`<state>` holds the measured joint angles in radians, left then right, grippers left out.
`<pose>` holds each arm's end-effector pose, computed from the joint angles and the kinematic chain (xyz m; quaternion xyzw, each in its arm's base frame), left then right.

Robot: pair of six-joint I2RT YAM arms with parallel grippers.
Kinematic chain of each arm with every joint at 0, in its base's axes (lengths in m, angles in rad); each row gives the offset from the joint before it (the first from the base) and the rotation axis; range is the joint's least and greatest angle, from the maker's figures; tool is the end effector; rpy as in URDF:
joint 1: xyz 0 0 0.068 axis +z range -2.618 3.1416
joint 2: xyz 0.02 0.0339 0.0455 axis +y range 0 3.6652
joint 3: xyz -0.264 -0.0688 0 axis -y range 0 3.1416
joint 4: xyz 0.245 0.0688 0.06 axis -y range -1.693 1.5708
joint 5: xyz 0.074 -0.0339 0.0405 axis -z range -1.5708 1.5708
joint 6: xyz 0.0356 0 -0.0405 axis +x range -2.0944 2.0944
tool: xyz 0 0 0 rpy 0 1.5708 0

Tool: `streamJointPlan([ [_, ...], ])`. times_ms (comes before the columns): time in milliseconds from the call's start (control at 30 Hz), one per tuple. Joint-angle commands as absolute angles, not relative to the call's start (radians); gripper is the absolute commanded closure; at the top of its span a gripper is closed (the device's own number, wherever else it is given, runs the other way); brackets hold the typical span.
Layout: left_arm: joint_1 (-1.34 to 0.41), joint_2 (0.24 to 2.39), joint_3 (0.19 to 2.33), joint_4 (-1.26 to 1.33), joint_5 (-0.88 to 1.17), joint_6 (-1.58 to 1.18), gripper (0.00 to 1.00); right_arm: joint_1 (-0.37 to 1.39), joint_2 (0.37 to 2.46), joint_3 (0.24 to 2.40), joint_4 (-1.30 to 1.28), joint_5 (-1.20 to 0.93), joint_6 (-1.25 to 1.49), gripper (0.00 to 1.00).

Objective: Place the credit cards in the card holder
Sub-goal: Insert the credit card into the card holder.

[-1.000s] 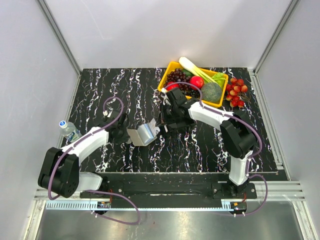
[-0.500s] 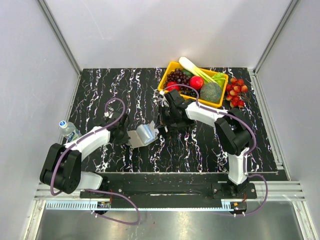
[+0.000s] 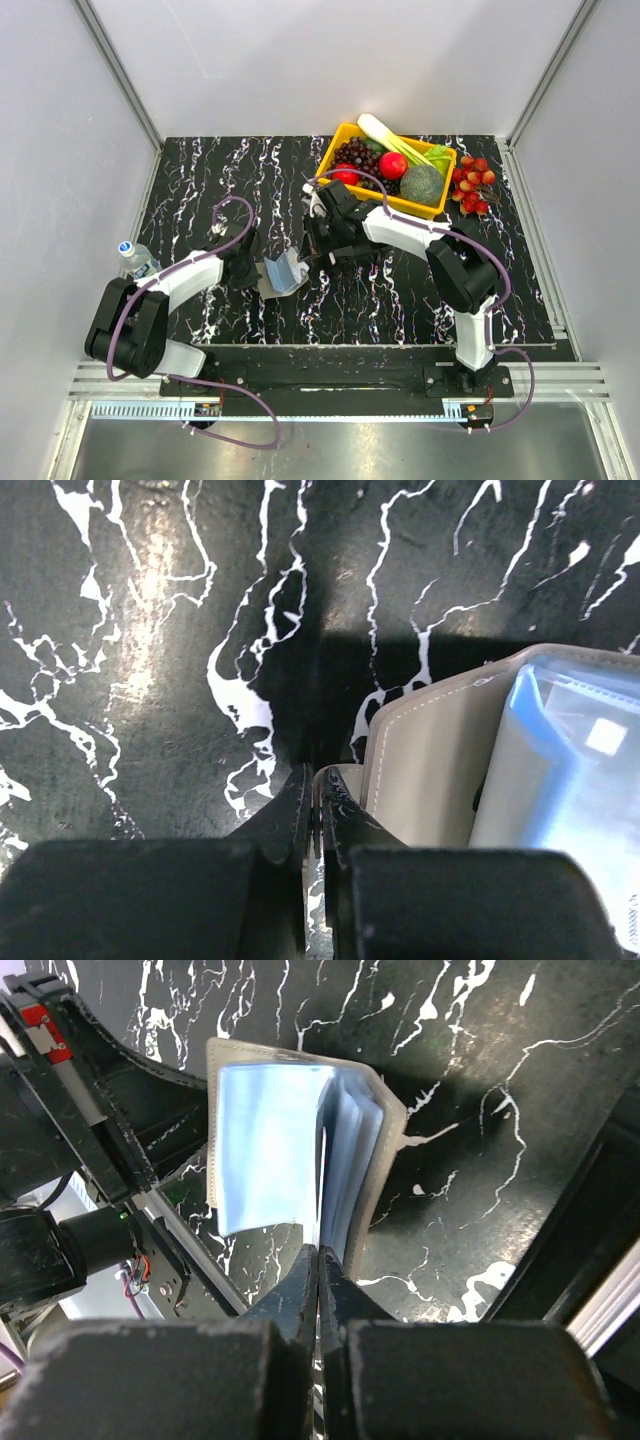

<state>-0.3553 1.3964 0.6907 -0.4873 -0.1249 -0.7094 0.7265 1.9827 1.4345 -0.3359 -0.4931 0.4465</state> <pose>0.2265 -0.0793 0.1587 -0.1842 0.9629 -0.0423 0.1926 0.3124 0.3001 0.1975 -0.2088 0.8928 0.3721 0.1447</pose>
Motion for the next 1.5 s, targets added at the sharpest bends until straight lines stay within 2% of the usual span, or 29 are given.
streamJointPlan([
  [0, -0.357, 1.401, 0.709, -0.403, -0.074, -0.71, 1.0, 0.752, 1.98, 1.482, -0.322, -0.529, 0.422, 1.0],
  [133, -0.357, 1.401, 0.71, -0.402, -0.069, -0.709, 1.0, 0.75, 1.988, 1.503, -0.342, -0.459, 0.442, 1.0],
  [367, -0.357, 1.37, 0.707, -0.394, -0.061, -0.693, 1.0, 0.747, 1.902, 1.488, -0.377, -0.16, 0.434, 1.0],
  [700, -0.357, 1.266, 0.706, -0.339, 0.026, -0.647, 1.0, 0.739, 1.872, 1.479, -0.364, -0.11, 0.437, 1.0],
  [933, -0.357, 1.286, 0.707, -0.341, 0.047, -0.644, 1.0, 0.732, 1.898, 1.48, -0.351, -0.224, 0.445, 1.0],
  [1200, -0.357, 1.178, 0.721, -0.345, 0.061, -0.627, 1.0, 0.723, 1.838, 1.456, -0.347, -0.112, 0.459, 1.0],
  [1467, -0.357, 1.206, 0.721, -0.359, 0.063, -0.63, 1.0, 0.721, 1.786, 1.433, -0.324, -0.103, 0.46, 1.0],
])
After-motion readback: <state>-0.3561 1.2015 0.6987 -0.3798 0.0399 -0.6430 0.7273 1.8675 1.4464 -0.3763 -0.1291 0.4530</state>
